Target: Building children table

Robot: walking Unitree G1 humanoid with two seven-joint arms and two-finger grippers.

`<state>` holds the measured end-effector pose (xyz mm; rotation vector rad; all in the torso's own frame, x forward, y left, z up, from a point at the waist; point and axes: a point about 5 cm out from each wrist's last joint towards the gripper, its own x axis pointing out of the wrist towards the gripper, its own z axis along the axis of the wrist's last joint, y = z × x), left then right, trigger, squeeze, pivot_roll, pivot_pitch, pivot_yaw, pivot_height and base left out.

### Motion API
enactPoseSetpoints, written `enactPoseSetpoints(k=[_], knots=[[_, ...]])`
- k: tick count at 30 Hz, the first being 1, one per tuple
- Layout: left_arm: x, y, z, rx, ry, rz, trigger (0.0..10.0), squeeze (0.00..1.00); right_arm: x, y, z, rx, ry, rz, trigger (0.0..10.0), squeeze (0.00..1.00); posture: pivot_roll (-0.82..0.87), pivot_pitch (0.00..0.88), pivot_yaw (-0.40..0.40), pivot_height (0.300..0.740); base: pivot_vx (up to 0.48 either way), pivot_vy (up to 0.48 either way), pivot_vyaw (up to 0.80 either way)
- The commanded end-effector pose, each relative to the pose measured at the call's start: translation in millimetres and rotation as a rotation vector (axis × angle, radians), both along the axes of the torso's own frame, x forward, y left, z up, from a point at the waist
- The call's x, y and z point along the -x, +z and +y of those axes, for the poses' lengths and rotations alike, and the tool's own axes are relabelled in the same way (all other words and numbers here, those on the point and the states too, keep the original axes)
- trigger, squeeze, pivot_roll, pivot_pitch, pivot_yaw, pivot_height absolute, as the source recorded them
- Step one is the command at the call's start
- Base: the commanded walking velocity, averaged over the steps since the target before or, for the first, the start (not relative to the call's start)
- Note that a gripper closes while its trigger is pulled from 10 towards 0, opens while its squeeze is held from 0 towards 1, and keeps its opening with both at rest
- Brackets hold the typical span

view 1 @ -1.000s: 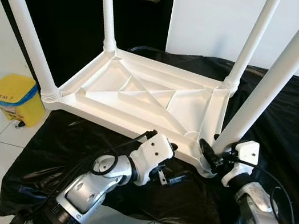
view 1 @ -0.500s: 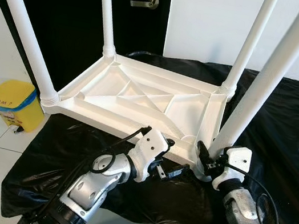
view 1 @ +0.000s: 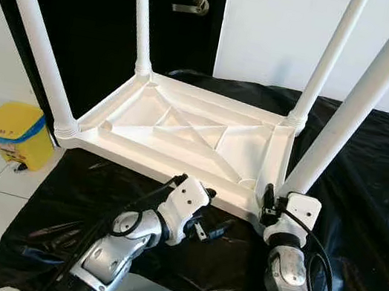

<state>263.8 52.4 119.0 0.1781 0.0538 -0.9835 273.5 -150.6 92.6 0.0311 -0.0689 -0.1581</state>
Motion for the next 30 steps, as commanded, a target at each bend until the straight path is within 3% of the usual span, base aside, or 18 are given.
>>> enactPoseSetpoints(k=[1, 3, 4, 6, 7, 13, 16, 17, 18, 19, 22, 30], knots=[[-6.9, 0, 4.3, 0.0, 0.125, -0.03, 10.0, 0.0, 6.2, -23, -5.8, 0.0, -0.038, 0.119, 10.0, 0.0, -0.17, 0.0, 0.022, 0.74, 0.0, 0.0, 0.0], [-6.7, 0, 3.5, 0.0, 0.122, -0.033, 10.0, 0.0, 6.5, -23, -6.3, 0.014, -0.047, 0.116, 10.0, 0.0, -0.17, 0.0, 0.022, 0.74, 0.0, 0.0, 0.0], [-6.7, 0, 2.6, -0.004, 0.118, -0.037, 10.0, 0.0, 6.8, -23, -7.4, 0.025, -0.057, 0.113, 10.0, 0.29, -0.18, 0.0, 0.022, 0.74, 0.0, 0.0, 0.0], [-6.6, 0, 2.0, -0.008, 0.116, -0.04, 10.0, 0.0, 7.1, -24, -7.8, 0.033, -0.066, 0.111, 10.0, 0.29, -0.18, 0.0, 0.022, 0.74, 0.0, 0.0, 0.0], [-7.0, -1, 1.5, -0.011, 0.114, -0.042, 10.0, 0.0, 7.1, -23, -8.2, 0.037, -0.067, 0.11, 10.0, 1.0, -0.18, 0.0, 0.022, 0.74, 0.0, 0.0, 0.0], [-7.7, 0, 0.7, -0.015, 0.105, -0.048, 10.0, 0.0, 6.5, -21, -8.0, 0.044, -0.035, 0.092, 10.0, 1.0, -0.18, 0.0, 0.026, 0.74, 0.0, 0.0, 0.0], [-7.7, 2, -0.4, -0.025, 0.082, -0.06, 10.0, 0.0, 5.5, -15, -7.0, 0.052, 0.051, 0.054, 10.0, 1.0, -0.18, 0.0, 0.024, 0.74, 0.0, 0.0, 0.0], [-7.3, 3, -1.1, -0.029, 0.074, -0.066, 10.0, 0.0, 5.8, -13, -6.2, 0.042, 0.104, 0.045, 10.0, 0.67, -0.18, 0.0, 0.026, 0.74, 0.0, 0.0, 0.0], [-7.3, 3, -1.1, -0.029, 0.074, -0.066, 10.0, 0.0, 5.8, -13, -6.2, 0.042, 0.104, 0.045, 10.0, 0.67, -0.18, 0.0, 0.026, 0.74, 0.0, 0.0, 0.0], [-6.0, 5, -1.7, -0.025, 0.066, -0.066, 10.0, 0.0, 6.3, -10, -6.9, 0.045, 0.161, 0.03, 10.0, 0.0, -0.19, 0.0, 0.026, 0.74, 0.0, 0.0, 0.0], [-4.9, 6, -2.2, -0.022, 0.061, -0.065, 10.0, 0.0, 6.9, -7, -7.4, 0.048, 0.197, 0.019, 10.0, 0.0, -0.19, 0.0, 0.026, 0.74, 0.0, 0.0, 0.0], [10.5, 8, -6.7, -0.044, -0.045, -0.059, 10.0, 0.0, 5.8, 8, -25.7, 0.153, 0.48, -0.01, 10.0, 0.0, -0.18, 0.0, 0.038, 0.74, 0.0, 0.0, 0.0]])
